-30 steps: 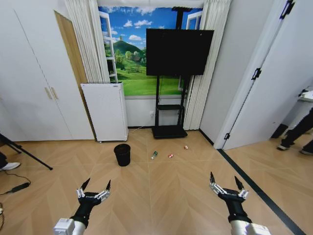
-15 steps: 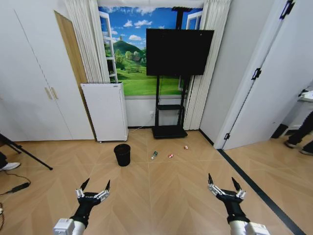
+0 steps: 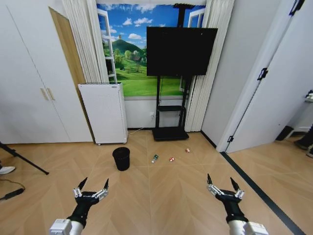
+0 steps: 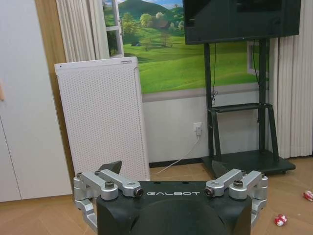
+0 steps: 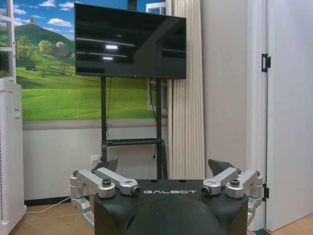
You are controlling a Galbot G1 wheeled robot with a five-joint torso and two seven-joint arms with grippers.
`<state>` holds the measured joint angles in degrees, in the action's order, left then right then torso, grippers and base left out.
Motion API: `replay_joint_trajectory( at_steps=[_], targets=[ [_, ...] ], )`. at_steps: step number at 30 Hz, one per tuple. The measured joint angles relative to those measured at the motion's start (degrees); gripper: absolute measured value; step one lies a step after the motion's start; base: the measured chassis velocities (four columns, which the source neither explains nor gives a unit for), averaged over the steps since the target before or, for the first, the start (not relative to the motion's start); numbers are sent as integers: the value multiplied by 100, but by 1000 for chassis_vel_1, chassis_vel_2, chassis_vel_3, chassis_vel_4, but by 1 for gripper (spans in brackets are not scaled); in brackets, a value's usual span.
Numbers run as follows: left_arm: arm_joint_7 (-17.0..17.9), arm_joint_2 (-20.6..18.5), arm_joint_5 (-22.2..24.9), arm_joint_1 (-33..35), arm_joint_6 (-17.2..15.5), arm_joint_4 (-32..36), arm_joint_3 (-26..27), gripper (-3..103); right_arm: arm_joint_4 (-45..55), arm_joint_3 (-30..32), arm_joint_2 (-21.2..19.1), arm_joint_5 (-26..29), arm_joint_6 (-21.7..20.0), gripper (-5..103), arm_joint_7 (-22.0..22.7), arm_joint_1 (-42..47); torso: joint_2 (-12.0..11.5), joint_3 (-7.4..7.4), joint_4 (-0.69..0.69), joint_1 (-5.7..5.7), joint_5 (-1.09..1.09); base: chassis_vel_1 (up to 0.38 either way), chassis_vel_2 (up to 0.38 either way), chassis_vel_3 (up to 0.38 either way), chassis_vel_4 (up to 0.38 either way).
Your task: Pick up the trash bin and place the garbage on the floor into it.
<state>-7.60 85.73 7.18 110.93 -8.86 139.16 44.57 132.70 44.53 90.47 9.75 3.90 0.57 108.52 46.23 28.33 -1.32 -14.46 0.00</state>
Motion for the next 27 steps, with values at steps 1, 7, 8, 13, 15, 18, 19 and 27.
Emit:
replay_joint_trajectory(
  at_steps=[1,7,8,13,15,18,19,27],
  targets=[
    [0,0,0,0,0,0,0,100,0,0,0,0,0,100,0,0,0,0,0,0,0,-240,255,254,-257],
    [3,15,8,2,5,3,24,100,-30,-5,9,2,49,100,2,-23,-1,0,1,-1,2,-284,296,283,-308],
    [3,15,8,2,5,3,24,100,-30,-5,9,2,49,100,2,-23,-1,0,1,-1,2,-305,306,298,-326],
    [6,120,-66,37,5,64,-19,100,-72,-18,-13,36,93,100,11,-67,-1,0,-1,-1,1,-355,360,360,-359],
    [1,140,-126,99,22,69,-37,100,-106,-32,2,47,93,100,10,-104,-2,2,-1,-3,-1,-358,371,380,-378],
    [-1,131,-138,122,37,70,-23,100,-128,-53,26,53,97,100,9,-120,-2,0,0,-2,0,-364,355,371,-383],
    [0,116,-136,125,38,70,-3,100,-137,-69,41,59,102,100,7,-126,-3,3,1,-6,3,-305,347,297,-268],
    [-1,119,-142,115,42,34,-1,100,-173,-52,29,83,138,100,5,-136,0,-1,0,2,0,-209,220,202,-205]
  ],
)
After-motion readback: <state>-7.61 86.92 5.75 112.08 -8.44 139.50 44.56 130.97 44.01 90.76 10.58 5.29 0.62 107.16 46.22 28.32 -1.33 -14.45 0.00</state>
